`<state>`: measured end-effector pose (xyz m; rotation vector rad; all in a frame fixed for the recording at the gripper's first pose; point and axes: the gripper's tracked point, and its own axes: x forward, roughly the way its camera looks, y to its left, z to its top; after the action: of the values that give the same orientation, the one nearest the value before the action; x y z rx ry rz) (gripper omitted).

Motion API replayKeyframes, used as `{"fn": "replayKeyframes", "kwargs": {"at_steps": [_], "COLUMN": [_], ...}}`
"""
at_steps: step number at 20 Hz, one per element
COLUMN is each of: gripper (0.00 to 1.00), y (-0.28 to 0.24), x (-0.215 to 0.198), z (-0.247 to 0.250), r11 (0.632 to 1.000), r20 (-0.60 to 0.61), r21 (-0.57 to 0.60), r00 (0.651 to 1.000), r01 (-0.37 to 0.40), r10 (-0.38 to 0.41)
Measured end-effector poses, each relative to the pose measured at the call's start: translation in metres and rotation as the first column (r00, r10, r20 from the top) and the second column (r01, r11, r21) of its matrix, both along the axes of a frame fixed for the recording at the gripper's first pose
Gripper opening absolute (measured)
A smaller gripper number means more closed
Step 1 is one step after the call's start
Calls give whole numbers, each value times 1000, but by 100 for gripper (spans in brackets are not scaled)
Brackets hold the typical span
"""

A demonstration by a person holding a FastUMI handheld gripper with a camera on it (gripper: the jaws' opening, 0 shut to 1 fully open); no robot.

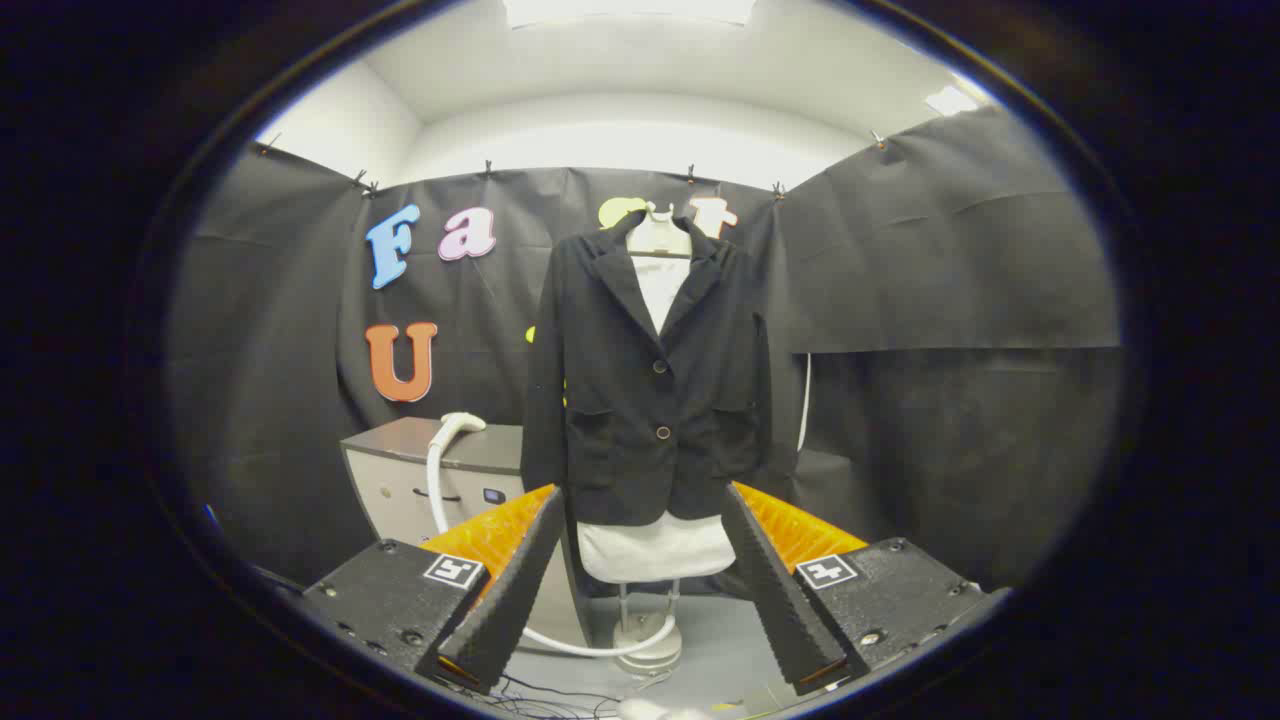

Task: Iron the clothes twice with a garment steamer, once on the left side and once on the right side.

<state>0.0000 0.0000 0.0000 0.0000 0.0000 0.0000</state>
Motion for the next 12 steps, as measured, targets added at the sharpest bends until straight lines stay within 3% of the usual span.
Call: {"fn": "replayKeyframes", "kwargs": {"at_steps": [12], "gripper": [98], "y": [12], "x": [-4], "z": [-17], "r11": [1000], "r20": [-58], "r21": [-25], "r00": [998], "r01": [-13], "r10": [12]}}
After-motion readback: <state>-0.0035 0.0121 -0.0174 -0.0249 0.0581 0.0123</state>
